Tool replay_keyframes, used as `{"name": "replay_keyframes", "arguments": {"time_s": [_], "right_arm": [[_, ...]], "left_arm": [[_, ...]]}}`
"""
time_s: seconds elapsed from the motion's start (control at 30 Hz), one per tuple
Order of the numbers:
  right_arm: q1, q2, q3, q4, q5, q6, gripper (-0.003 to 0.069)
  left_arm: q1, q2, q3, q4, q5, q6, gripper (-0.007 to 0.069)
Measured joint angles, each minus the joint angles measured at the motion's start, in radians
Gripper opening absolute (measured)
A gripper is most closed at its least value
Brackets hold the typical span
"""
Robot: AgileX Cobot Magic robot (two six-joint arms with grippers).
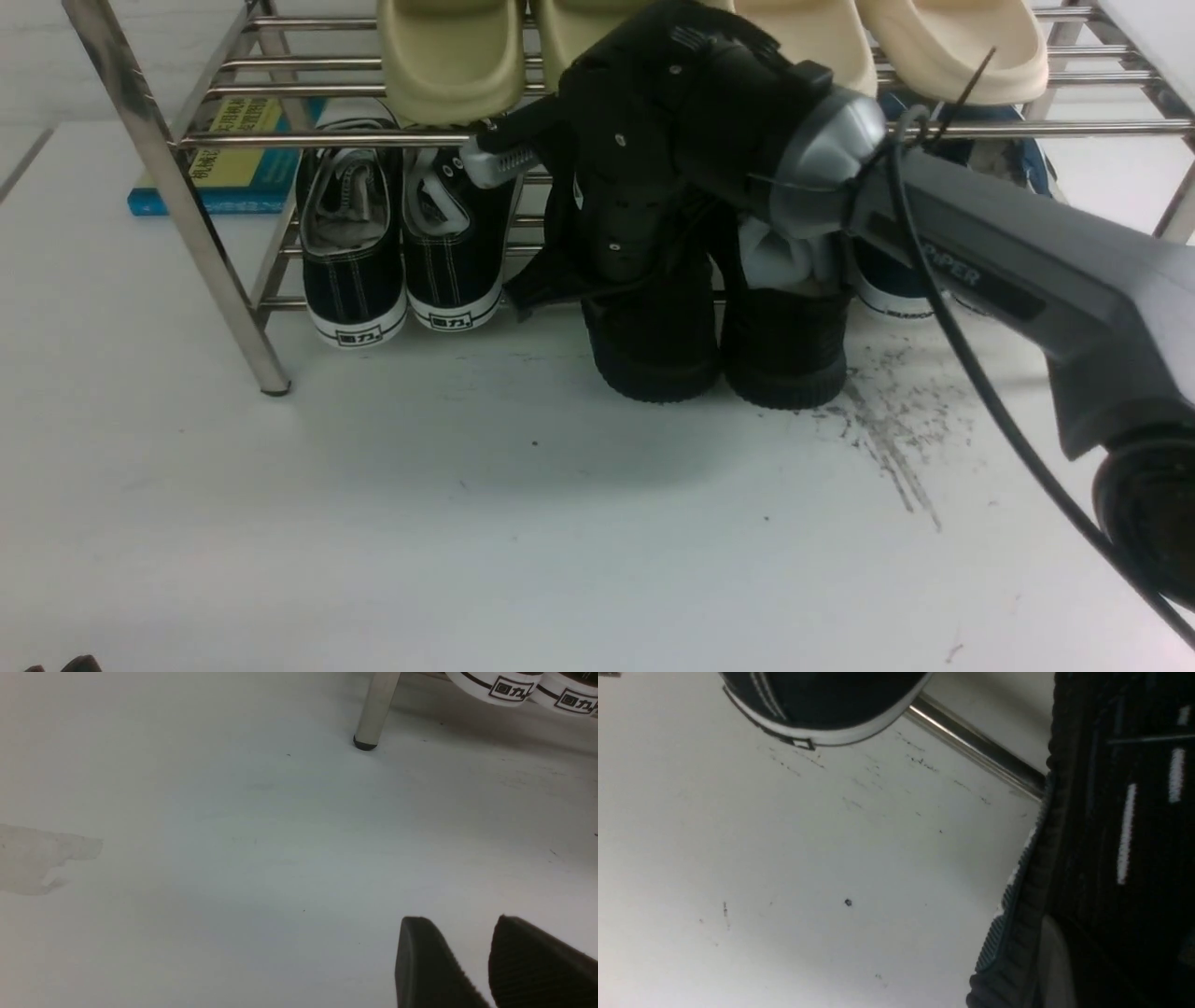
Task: Take the shoes off the shelf with your hand on the white table.
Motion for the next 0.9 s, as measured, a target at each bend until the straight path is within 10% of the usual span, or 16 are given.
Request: {"name": "replay_keyframes", "arguments": {"time_s": [0.9], "right_arm": [[0.158, -0.204, -0.01, 0.105, 0.11, 0.075, 0.0007]], "left_arm": [[0.0, -0.001, 0.0, 0.0, 0.0, 0.0, 0.0242]]}}
